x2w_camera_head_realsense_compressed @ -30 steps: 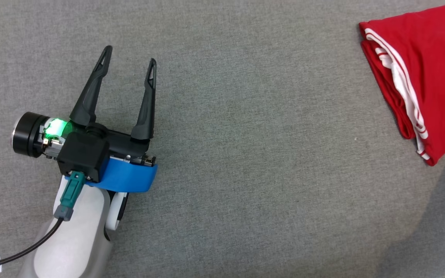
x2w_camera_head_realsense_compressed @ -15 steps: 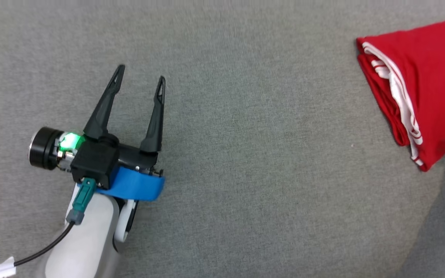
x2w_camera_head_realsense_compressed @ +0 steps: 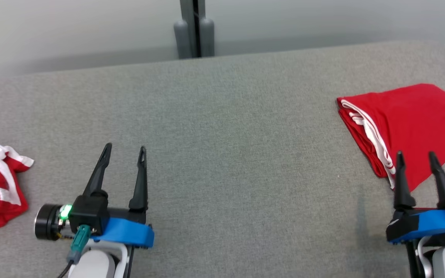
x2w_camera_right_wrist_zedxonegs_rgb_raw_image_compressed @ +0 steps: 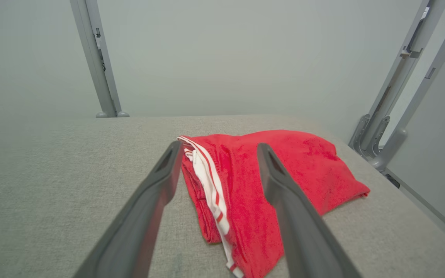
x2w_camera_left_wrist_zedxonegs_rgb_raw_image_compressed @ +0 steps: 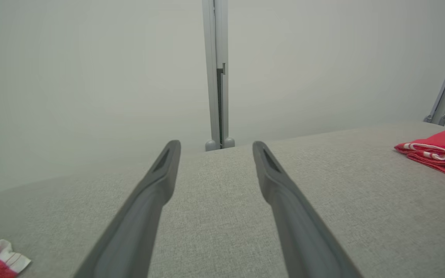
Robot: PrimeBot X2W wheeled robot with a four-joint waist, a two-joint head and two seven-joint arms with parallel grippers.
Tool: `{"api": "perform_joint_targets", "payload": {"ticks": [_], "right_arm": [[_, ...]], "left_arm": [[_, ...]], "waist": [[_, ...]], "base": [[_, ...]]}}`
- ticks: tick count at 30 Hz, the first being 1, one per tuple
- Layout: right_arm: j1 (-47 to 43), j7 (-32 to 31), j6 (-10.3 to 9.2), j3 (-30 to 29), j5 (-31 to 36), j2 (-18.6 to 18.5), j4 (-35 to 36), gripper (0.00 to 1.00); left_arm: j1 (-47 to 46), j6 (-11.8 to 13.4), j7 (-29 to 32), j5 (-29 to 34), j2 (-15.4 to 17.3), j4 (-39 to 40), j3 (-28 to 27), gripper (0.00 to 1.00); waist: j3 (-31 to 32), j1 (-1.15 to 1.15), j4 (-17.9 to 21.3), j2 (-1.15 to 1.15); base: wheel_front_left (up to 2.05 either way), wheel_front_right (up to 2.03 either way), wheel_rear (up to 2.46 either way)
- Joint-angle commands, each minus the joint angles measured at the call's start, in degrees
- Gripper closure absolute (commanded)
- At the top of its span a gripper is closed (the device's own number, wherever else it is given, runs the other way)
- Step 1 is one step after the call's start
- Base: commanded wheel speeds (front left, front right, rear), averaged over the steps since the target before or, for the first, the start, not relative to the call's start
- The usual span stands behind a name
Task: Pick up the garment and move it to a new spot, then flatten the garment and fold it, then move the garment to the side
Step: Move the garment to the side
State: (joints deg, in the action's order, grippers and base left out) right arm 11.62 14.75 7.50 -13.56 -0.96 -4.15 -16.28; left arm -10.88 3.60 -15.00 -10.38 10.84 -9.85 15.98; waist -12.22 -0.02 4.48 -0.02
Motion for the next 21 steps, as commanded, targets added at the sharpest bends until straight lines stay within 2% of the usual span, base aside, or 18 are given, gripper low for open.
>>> {"api": "perform_joint_targets", "payload": {"ticks": [1,11,21], "right_arm": [[-1.61,-0.56,-0.01,1.50,-1.47,0.22,1.65,0.00],[-7.73,-3.19,0.00,7.16,-4.63,1.15,7.38,0.00],[-13.92,-5.63,0.00,8.16,-6.57,1.21,10.57,0.00]], "left_arm": [[1.52,0.42,-0.23,-0.46,0.06,-0.62,-0.44,0.00],[6.95,1.46,-0.24,-1.68,0.71,-2.54,-2.98,0.00],[12.08,1.54,-0.24,-2.50,0.69,-3.89,-3.28,0.00]], "waist": [[1.75,0.02,-0.24,0.02],[6.81,0.02,-4.47,0.02],[11.02,0.02,-4.64,0.02]], "base": [[0.00,0.00,0.00],[0.00,0.00,0.00],[0.00,0.00,0.00]]}}
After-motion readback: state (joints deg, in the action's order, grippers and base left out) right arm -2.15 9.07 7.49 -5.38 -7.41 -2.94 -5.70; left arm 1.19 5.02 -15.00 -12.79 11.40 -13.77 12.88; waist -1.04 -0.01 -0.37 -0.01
